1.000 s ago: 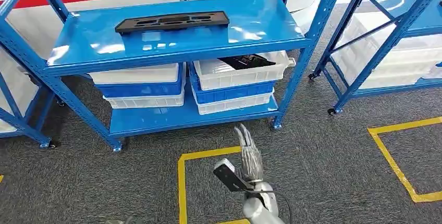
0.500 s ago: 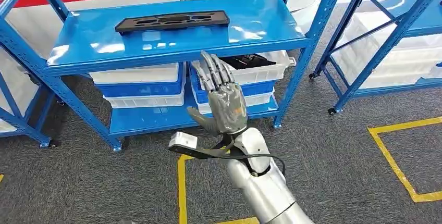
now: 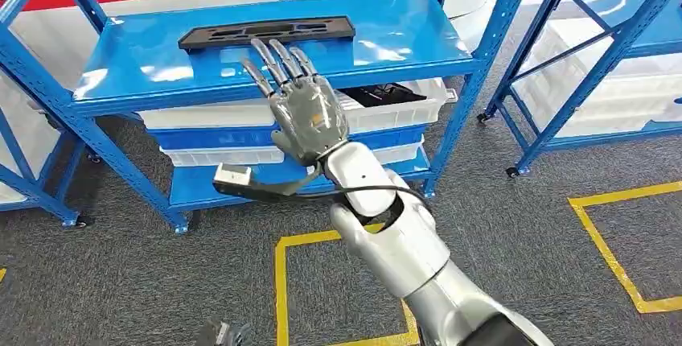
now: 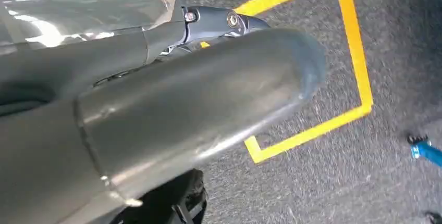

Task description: Take the parts from the cabinet and place them on the table.

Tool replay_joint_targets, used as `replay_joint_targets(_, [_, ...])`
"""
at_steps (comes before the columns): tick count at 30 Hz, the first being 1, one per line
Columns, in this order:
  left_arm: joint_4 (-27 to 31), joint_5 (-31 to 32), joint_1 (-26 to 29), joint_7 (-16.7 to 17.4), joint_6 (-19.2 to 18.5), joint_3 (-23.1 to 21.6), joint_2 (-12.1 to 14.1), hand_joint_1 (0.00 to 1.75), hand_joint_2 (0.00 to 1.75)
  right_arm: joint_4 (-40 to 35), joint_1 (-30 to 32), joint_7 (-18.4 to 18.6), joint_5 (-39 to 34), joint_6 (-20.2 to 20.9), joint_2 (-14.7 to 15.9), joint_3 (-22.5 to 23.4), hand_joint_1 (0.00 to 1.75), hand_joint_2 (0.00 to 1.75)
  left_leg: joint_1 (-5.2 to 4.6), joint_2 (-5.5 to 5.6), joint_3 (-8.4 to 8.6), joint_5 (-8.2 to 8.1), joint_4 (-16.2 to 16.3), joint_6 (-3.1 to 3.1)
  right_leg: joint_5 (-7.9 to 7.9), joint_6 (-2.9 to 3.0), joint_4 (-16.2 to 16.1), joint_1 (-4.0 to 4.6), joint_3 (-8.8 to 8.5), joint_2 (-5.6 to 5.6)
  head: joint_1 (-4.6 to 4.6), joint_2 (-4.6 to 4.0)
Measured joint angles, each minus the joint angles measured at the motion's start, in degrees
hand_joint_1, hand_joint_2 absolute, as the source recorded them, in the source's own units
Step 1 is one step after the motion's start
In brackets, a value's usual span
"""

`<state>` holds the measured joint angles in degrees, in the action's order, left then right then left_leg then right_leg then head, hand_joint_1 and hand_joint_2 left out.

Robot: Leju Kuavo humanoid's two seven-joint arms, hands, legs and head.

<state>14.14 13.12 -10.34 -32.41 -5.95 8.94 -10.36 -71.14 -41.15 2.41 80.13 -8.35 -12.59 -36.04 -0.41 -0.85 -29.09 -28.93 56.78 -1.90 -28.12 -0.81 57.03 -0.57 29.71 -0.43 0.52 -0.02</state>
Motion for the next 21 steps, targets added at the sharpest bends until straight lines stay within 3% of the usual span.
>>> replay_joint_targets(8, [0.0,0.66,-1.2,0.85,-0.9,-0.5,-0.65,0.0,0.0,10.99,-6.91,1.07,0.87,1.29,-2.32,-0.85,0.0,1.75,0.01,-0.02,-0.08,0.03,0.02,0.03,0.01,-0.01,0.03,0.0,0.1,0.05,0.0,0.0])
replay_joint_targets(18, [0.0,0.68,-1.73,1.0,-1.33,-0.94,-0.72,0.0,0.0,14.99,-8.64,1.64,1.07,1.13,-1.46,-0.94,0.0,1.75,-0.03,-0.01,-0.11,0.02,0.07,0.03,0.02,-0.03,0.01,-0.04,0.13,0.05,0.0,0.0])
replay_joint_targets(21, [0.02,0.61,-1.82,0.87,-1.14,-0.92,-0.57,0.0,0.0,15.34,-8.78,1.25,0.68,0.85,-1.38,-0.92,0.0,1.75,-0.28,0.04,-0.46,0.14,0.26,-0.66,0.62,-0.97,-0.58,-0.63,0.22,0.17,0.09,0.0])
